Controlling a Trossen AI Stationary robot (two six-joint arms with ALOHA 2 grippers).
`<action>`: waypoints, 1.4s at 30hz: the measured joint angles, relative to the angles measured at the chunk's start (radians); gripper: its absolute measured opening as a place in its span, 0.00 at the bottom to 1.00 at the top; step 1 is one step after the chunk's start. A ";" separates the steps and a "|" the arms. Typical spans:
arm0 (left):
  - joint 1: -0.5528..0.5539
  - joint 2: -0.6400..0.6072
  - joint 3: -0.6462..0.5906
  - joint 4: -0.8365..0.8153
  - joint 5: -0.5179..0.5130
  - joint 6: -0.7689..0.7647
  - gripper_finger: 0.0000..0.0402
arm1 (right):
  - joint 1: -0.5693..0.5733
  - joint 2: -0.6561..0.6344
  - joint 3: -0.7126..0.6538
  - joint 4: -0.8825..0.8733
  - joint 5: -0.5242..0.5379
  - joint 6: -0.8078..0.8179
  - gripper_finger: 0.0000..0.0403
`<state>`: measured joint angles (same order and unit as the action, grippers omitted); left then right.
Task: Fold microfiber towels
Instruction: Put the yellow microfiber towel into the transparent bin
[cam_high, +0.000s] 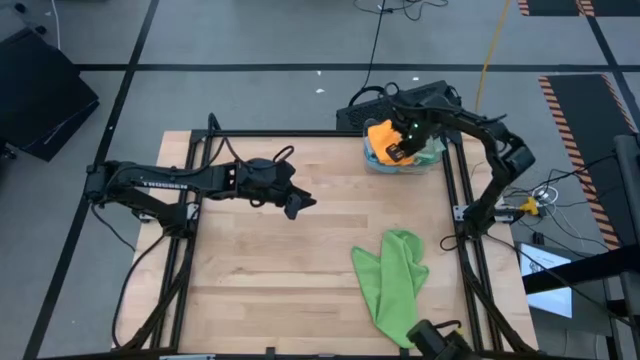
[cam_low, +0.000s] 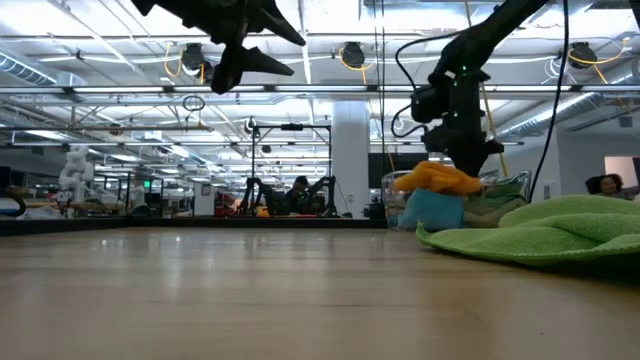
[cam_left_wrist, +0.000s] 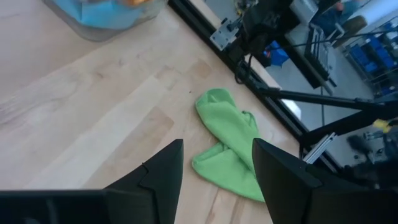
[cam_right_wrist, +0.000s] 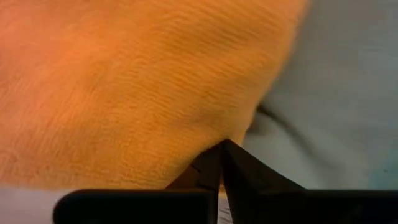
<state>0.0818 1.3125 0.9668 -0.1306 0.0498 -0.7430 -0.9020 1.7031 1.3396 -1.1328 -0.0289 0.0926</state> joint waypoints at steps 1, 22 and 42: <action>0.000 0.000 0.000 0.009 0.000 -0.001 0.48 | 0.003 0.006 0.000 0.006 -0.045 0.012 0.03; -0.012 0.000 0.000 0.081 -0.027 -0.050 0.48 | 0.006 -0.087 0.027 0.010 -0.201 0.061 0.00; -0.056 0.000 0.003 0.085 -0.123 -0.018 0.48 | 0.019 0.097 0.025 0.254 -0.206 0.075 0.00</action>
<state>0.0259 1.3125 0.9699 -0.0452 -0.0729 -0.7614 -0.8825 1.8005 1.3647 -0.8787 -0.2346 0.1674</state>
